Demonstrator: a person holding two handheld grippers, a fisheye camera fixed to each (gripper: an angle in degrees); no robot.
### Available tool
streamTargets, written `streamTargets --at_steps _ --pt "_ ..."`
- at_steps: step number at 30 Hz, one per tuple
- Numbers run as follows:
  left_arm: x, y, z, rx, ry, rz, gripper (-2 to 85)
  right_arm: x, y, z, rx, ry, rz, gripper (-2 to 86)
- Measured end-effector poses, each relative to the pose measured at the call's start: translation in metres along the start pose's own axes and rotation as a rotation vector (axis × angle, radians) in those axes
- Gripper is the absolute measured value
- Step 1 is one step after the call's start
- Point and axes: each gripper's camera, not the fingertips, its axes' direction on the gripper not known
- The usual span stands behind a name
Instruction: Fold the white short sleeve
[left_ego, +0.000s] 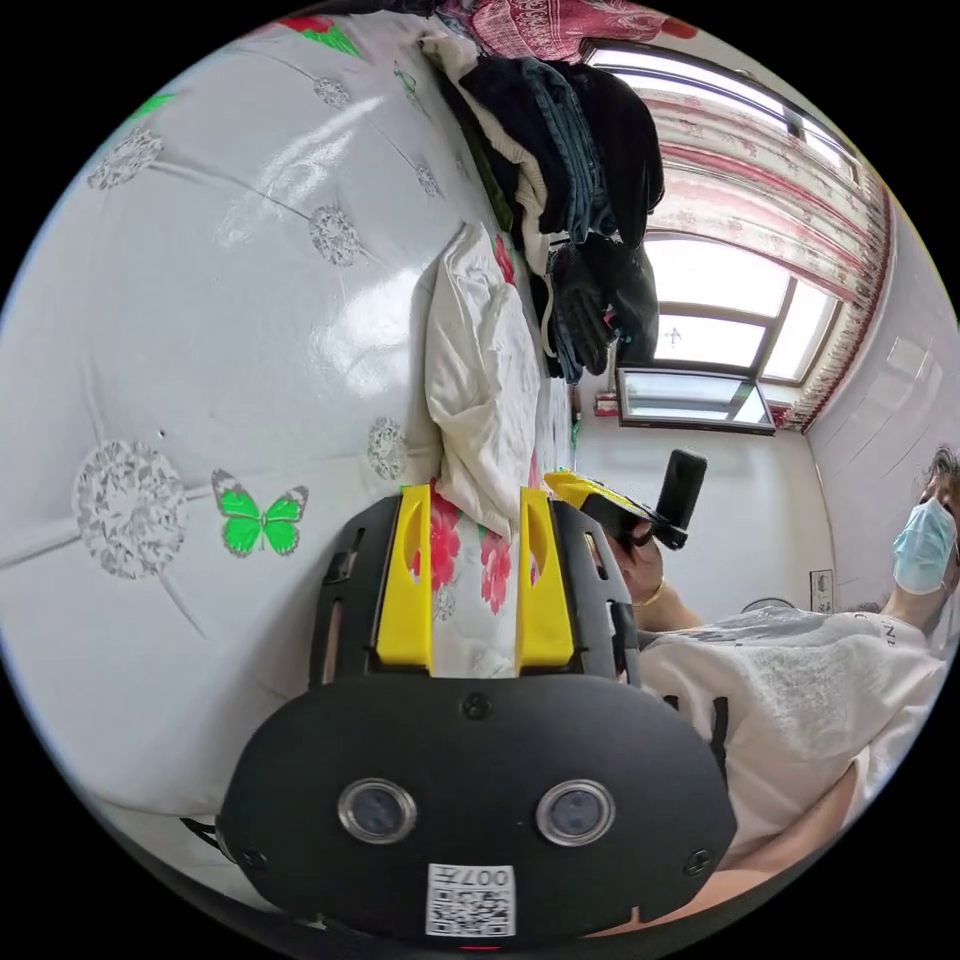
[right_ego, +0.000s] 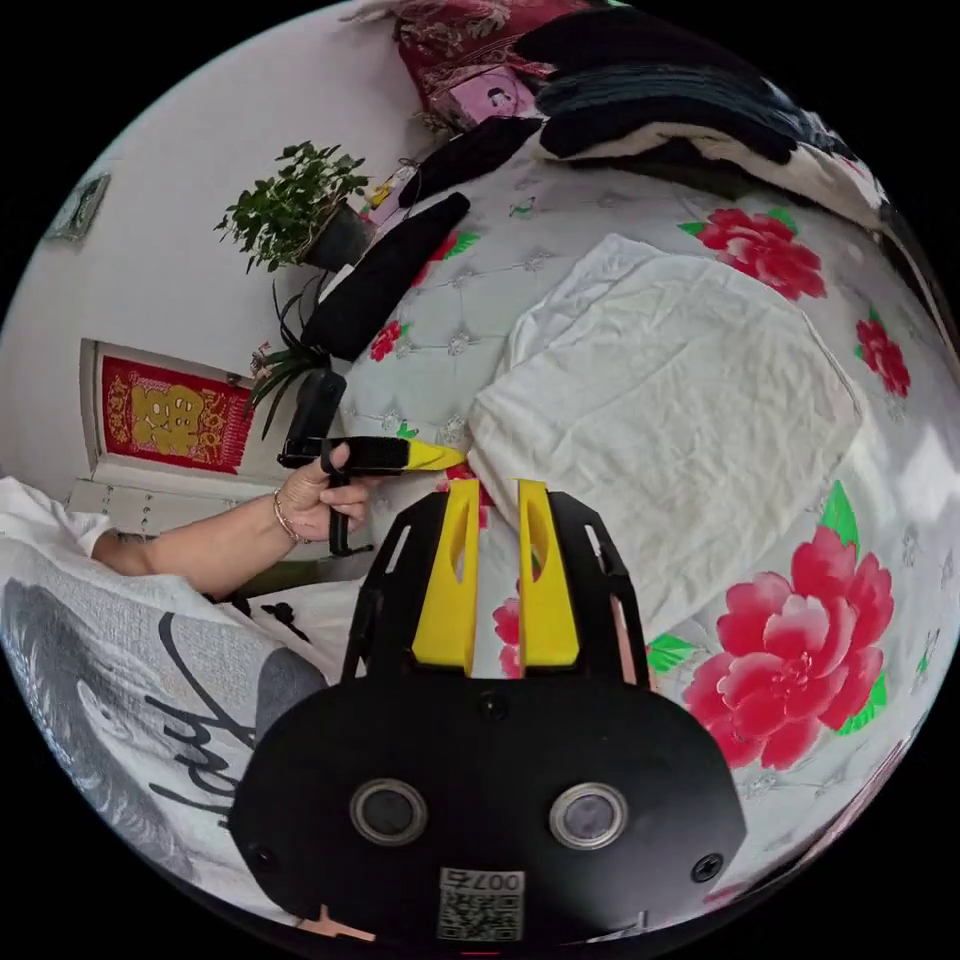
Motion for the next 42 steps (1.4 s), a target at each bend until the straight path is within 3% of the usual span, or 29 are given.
streamTargets --at_steps 3,7,11,16,21,26,34,39,42 --pt "-0.003 -0.001 0.0 -0.002 0.027 -0.004 13.1 0.066 0.027 -0.034 0.119 -0.007 0.265 6.7" --pt "-0.002 -0.01 0.008 -0.035 0.032 0.011 13.3 0.146 0.082 -0.047 0.235 -0.205 0.6 7.7" --pt "-0.002 -0.018 0.02 -0.073 0.024 0.007 10.6 0.167 0.098 -0.026 0.285 -0.386 0.673 7.5" --pt "0.006 -0.019 0.026 -0.077 -0.019 0.013 3.2 0.175 0.072 0.003 0.205 -0.581 0.654 5.6" --pt "0.023 -0.02 0.004 0.002 0.099 0.046 1.4 0.156 0.048 -0.022 0.242 -0.591 0.539 3.9" --pt "0.038 -0.08 -0.043 0.108 0.157 0.093 0.4 0.143 -0.009 -0.05 0.337 -0.708 0.463 2.3" --pt "0.141 -0.137 -0.185 0.323 0.113 0.369 1.0 0.004 -0.184 -0.083 0.358 -0.706 0.076 1.2" --pt "0.169 -0.083 -0.279 0.452 -0.038 0.429 1.8 -0.102 -0.239 -0.05 0.309 -0.757 -0.085 1.8" --pt "0.139 -0.034 -0.313 0.51 -0.261 0.269 3.3 -0.154 -0.247 -0.001 0.19 -0.697 -0.13 2.4"
